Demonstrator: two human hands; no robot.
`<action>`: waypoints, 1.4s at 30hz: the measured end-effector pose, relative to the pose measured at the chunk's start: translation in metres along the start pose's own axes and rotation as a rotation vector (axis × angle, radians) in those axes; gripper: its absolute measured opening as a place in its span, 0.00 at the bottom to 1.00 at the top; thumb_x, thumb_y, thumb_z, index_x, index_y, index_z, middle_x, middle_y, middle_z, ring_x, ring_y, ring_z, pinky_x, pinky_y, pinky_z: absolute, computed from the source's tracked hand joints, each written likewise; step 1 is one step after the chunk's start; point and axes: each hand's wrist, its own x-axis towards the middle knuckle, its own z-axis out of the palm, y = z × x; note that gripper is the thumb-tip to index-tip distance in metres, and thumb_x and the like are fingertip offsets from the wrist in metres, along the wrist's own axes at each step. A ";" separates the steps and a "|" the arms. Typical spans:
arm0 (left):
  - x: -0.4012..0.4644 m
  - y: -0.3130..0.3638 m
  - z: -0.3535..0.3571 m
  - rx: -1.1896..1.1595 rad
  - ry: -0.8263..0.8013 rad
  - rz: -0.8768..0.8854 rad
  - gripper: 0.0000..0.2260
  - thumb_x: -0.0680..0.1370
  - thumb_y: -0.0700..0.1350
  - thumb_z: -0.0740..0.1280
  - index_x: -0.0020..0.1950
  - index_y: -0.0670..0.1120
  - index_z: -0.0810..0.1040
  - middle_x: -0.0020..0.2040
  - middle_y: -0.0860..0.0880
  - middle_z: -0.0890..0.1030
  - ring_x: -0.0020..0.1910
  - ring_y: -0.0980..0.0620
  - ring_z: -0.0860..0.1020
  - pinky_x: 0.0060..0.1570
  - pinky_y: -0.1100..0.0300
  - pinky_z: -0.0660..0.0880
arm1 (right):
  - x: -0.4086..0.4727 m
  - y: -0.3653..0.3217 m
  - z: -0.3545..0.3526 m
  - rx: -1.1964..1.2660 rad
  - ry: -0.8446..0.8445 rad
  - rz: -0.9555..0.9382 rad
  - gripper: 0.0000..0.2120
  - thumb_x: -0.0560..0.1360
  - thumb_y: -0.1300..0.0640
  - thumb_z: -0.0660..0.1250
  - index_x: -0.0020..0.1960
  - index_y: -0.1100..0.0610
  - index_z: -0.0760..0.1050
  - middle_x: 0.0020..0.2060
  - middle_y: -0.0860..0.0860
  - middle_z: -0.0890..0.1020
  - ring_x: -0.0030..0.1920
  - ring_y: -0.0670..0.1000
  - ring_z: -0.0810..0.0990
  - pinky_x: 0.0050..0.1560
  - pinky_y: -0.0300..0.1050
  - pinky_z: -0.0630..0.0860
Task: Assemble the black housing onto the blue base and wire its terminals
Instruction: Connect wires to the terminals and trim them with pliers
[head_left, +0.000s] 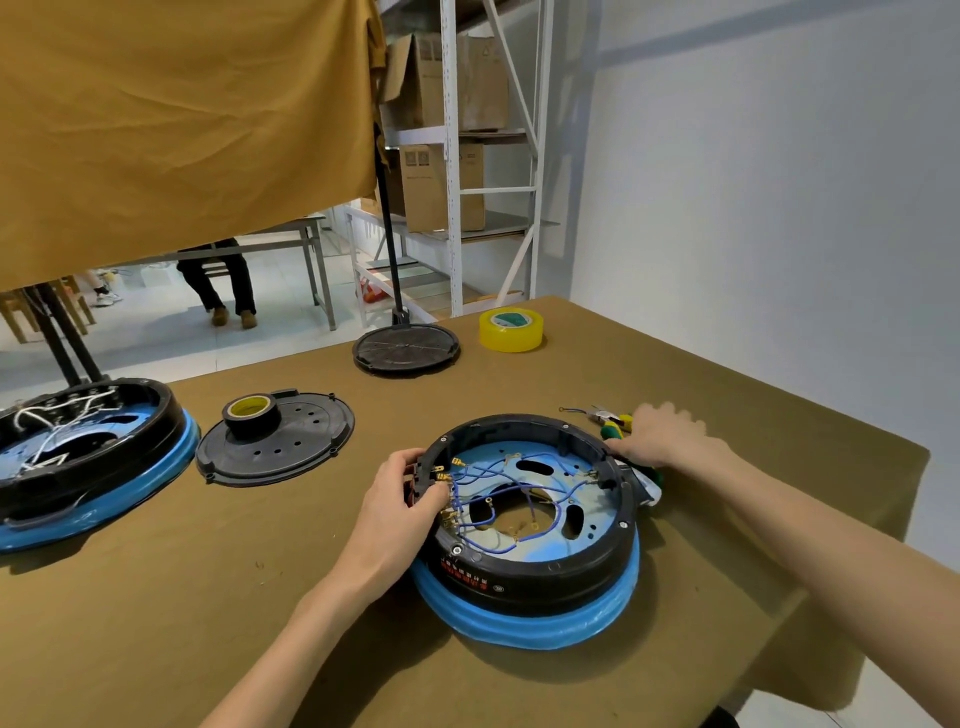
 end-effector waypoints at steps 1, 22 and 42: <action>0.000 0.000 0.000 0.015 0.004 0.001 0.17 0.82 0.48 0.67 0.70 0.54 0.70 0.65 0.52 0.77 0.62 0.53 0.78 0.63 0.50 0.77 | -0.001 0.000 0.000 -0.018 0.015 -0.021 0.34 0.79 0.32 0.61 0.69 0.60 0.71 0.71 0.64 0.70 0.69 0.66 0.71 0.69 0.61 0.69; 0.003 -0.002 -0.002 -0.009 -0.047 -0.076 0.18 0.81 0.49 0.67 0.70 0.55 0.69 0.58 0.60 0.77 0.50 0.66 0.79 0.38 0.74 0.73 | -0.111 -0.047 -0.092 0.869 -0.906 -0.398 0.17 0.80 0.48 0.69 0.59 0.62 0.76 0.47 0.59 0.84 0.41 0.54 0.82 0.40 0.47 0.81; -0.003 -0.011 0.006 -0.087 0.053 0.008 0.24 0.78 0.67 0.53 0.65 0.56 0.76 0.60 0.52 0.80 0.61 0.56 0.78 0.65 0.49 0.75 | -0.110 -0.078 -0.102 0.525 -1.136 -0.307 0.19 0.83 0.44 0.62 0.41 0.57 0.71 0.51 0.64 0.82 0.46 0.62 0.83 0.45 0.52 0.83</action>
